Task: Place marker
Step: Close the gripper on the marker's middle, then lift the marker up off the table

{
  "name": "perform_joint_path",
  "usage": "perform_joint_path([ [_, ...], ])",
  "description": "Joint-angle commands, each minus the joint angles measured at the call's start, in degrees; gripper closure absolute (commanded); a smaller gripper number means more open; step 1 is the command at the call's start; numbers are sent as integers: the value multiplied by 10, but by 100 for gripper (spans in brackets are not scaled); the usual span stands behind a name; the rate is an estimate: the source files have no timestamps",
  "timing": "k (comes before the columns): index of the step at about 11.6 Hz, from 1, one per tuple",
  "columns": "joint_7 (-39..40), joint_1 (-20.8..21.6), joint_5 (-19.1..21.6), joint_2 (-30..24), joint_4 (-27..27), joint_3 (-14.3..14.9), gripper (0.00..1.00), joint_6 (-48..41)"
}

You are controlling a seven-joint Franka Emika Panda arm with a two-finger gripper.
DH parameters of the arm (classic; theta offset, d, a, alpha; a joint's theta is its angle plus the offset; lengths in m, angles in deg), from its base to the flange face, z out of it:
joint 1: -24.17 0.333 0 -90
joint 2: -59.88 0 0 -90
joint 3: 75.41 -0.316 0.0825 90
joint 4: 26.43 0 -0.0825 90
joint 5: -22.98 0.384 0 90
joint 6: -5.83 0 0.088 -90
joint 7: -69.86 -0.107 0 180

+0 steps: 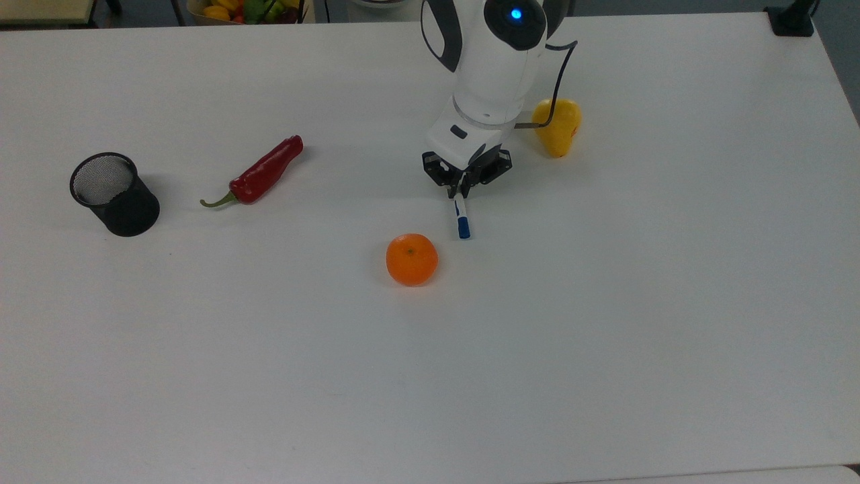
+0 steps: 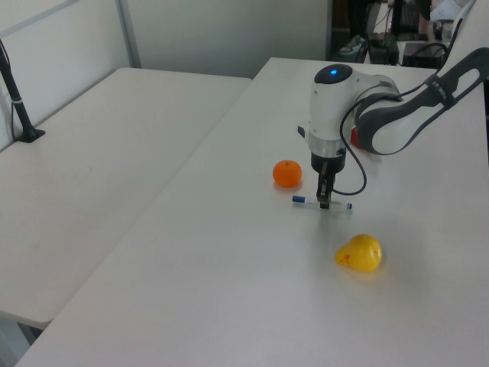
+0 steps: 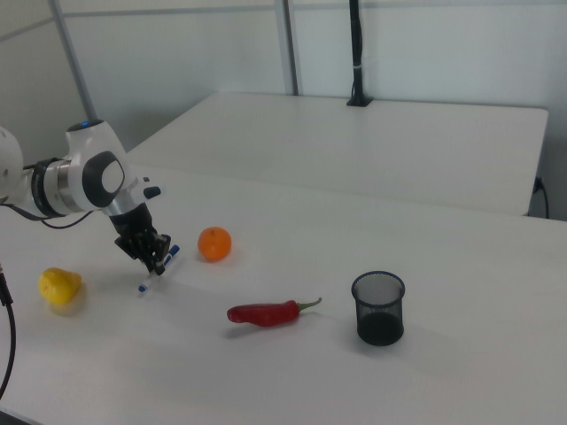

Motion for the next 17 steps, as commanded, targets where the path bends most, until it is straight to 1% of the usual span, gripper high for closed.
perform_joint_path([
  [1, -13, -14, 0, -58, 1, -1, 100, -27],
  [5, 13, -19, 34, -95, -46, 6, 100, -125],
  [7, 55, -33, 75, -129, -72, 10, 100, -182],
  [8, 85, -39, 97, -152, -79, 19, 100, -207],
  [10, 132, -39, 126, -190, -98, 46, 100, -263],
  [11, 146, -39, 145, -196, -117, 63, 100, -291],
  [12, 162, -39, 170, -204, -135, 88, 100, -310],
  [14, 215, -39, 183, -218, -154, 130, 100, -343],
  [17, 284, -39, 189, -223, -154, 201, 100, -324],
])
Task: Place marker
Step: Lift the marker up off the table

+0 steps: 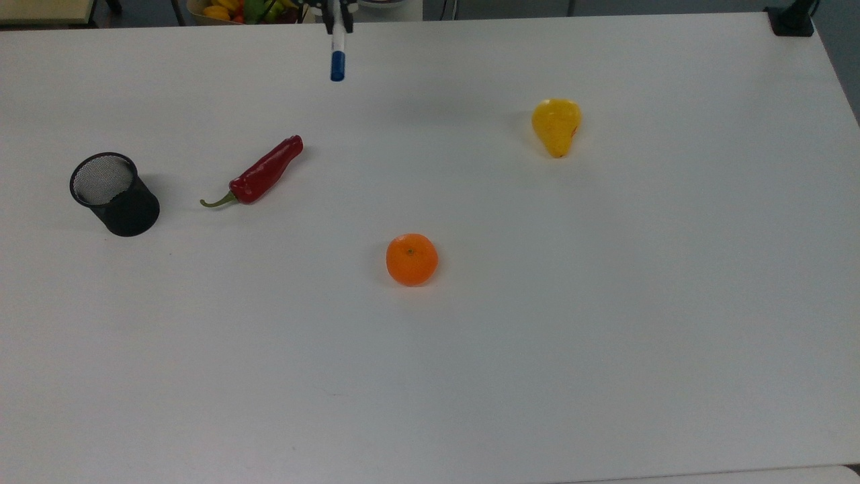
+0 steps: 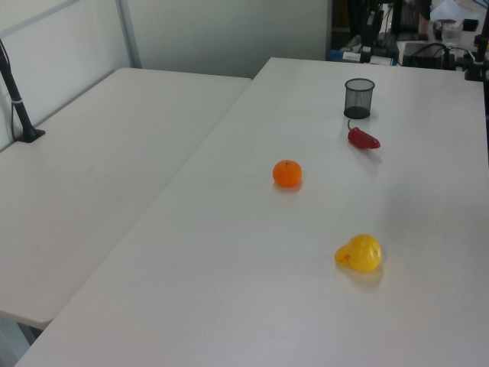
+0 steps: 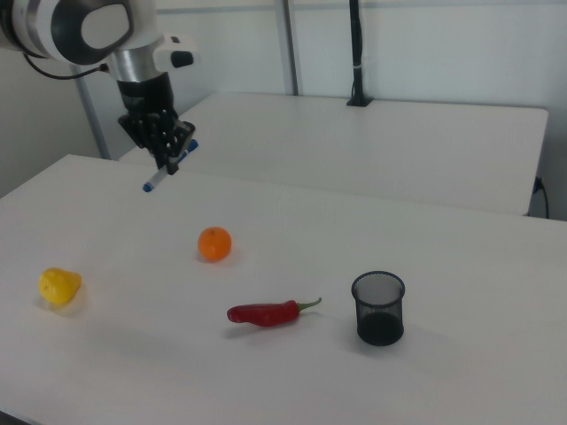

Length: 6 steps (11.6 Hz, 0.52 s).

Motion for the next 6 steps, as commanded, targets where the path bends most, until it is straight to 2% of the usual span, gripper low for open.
perform_joint_path([
  [1, 80, 6, 28, -5, -2, 75, 100, 22],
  [6, 89, 4, 33, 8, 27, 163, 100, 213],
])
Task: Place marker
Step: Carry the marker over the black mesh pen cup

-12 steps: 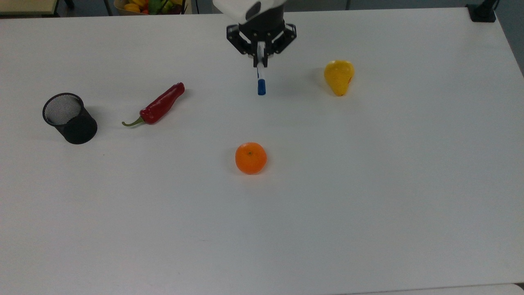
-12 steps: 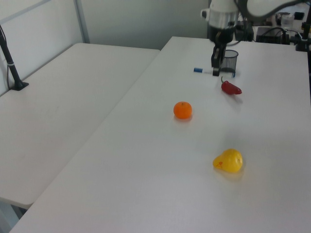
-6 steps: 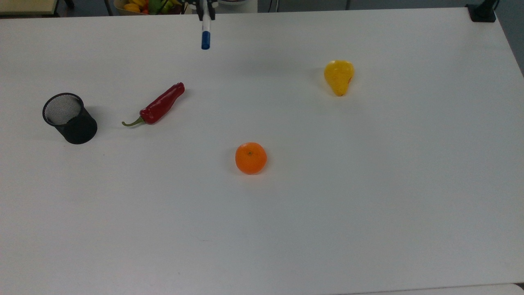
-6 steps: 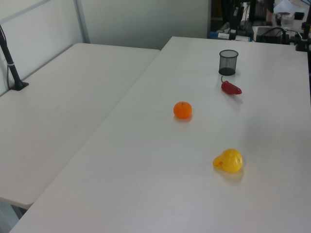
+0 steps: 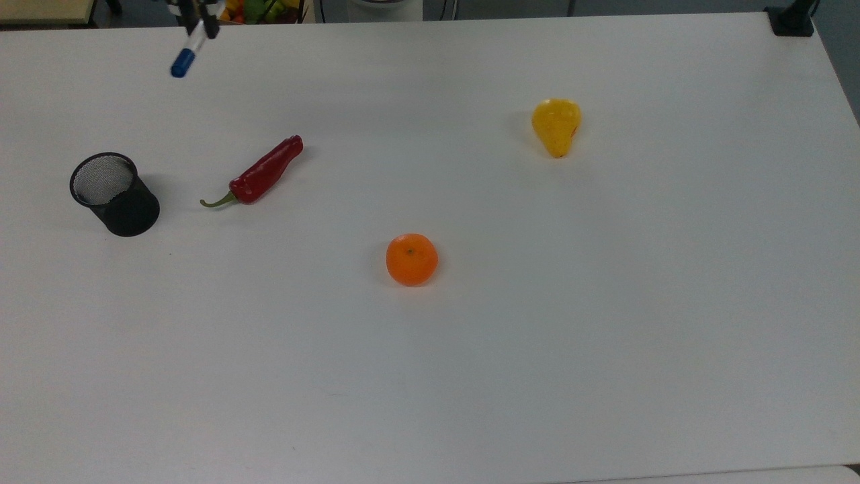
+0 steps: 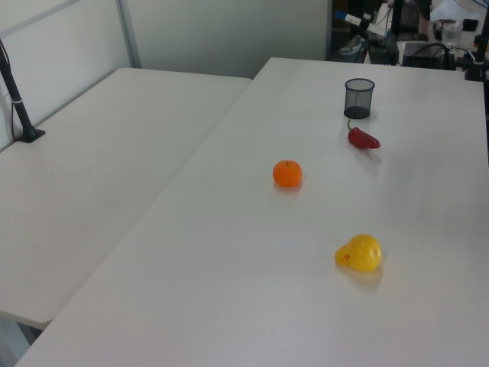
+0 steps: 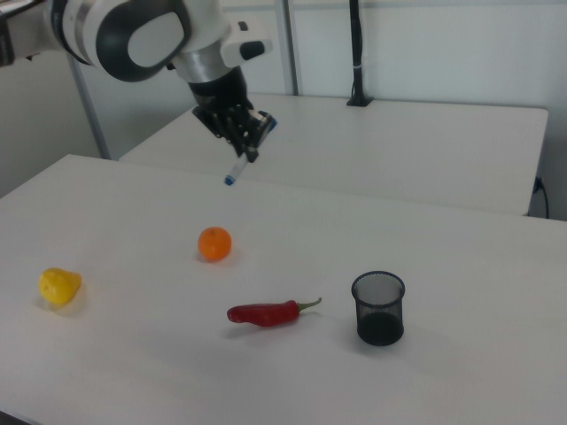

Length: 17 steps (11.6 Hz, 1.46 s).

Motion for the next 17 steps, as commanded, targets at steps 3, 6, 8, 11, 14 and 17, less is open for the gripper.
perform_joint_path([
  [3, 10, 1, 14, 18, 51, 51, 100, 172],
  [6, -10, -11, 15, 39, 84, 68, 100, 280],
  [8, -31, -20, 14, 63, 94, 73, 100, 344],
  [11, -57, -33, 5, 104, 93, 76, 100, 380],
  [14, -51, -47, 5, 129, 133, 79, 100, 463],
  [17, -50, -48, 6, 141, 164, 79, 100, 514],
])
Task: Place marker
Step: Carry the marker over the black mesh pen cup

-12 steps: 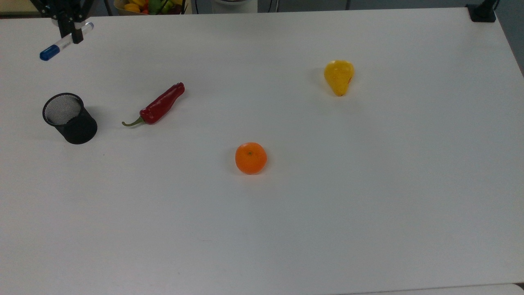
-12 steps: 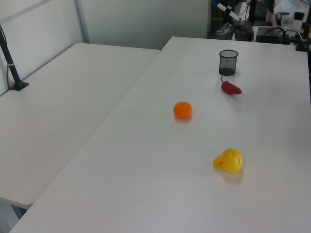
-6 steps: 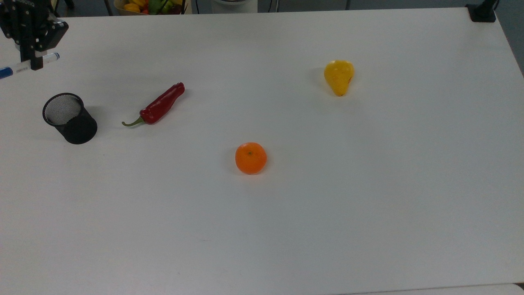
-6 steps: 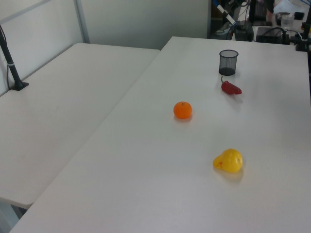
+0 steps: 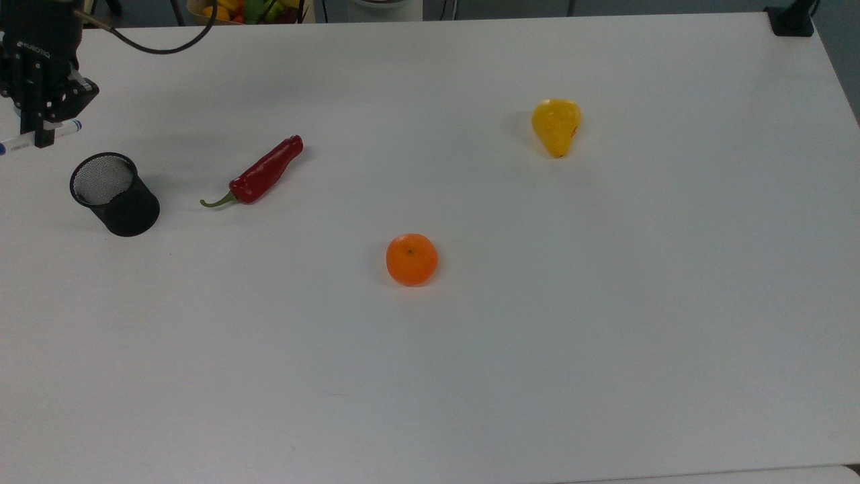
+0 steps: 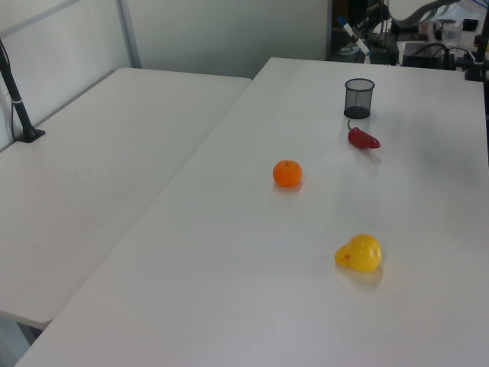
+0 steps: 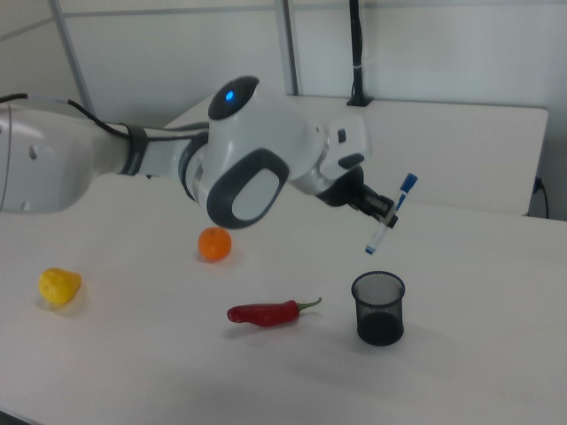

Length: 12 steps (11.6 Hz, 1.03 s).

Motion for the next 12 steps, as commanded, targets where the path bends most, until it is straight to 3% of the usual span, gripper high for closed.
perform_joint_path([
  [1, -1, 5, 3, 14, 34, 5, 100, 40],
  [12, 1, 6, 10, 81, 42, -2, 100, 98],
])
